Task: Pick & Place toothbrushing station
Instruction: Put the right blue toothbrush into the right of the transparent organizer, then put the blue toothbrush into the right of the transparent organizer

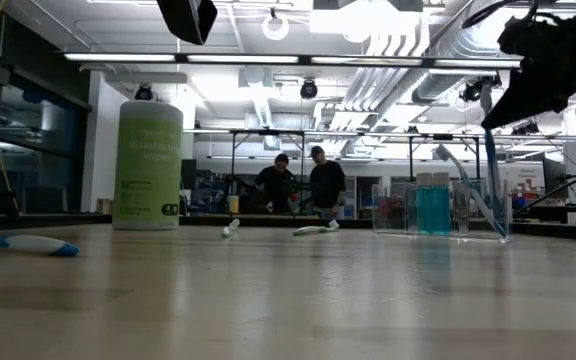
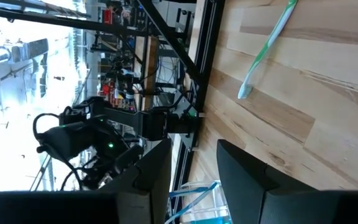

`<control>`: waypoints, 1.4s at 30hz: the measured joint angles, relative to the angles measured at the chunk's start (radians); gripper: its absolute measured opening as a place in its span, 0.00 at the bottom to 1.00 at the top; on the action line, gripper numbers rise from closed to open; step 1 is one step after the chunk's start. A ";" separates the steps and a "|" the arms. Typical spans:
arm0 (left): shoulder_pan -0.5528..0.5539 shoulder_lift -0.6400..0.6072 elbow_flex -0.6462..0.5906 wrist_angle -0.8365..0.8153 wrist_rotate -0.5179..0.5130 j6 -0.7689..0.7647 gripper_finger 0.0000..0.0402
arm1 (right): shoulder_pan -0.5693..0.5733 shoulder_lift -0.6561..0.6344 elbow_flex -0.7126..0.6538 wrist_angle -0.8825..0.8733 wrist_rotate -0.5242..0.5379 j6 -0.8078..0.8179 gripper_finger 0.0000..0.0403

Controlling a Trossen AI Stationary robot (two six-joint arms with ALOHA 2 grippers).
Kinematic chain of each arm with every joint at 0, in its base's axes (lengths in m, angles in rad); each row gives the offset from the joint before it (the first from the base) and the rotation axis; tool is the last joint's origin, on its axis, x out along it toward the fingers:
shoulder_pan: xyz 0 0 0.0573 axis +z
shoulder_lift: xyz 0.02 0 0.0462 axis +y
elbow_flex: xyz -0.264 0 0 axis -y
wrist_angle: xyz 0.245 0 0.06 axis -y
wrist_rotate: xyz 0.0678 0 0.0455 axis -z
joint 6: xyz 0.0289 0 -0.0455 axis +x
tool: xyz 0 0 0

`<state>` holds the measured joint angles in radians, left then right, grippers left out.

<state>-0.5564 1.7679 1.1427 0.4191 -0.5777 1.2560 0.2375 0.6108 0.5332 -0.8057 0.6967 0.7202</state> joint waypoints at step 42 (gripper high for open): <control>-0.029 0.000 0.000 0.000 -0.092 -0.081 0.30 | -0.082 0.006 -0.079 0.376 -0.211 -0.063 0.34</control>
<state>-0.5859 1.7679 1.1427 0.4191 -0.6696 1.1750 0.1551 0.6170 0.4545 -0.4295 0.4859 0.6577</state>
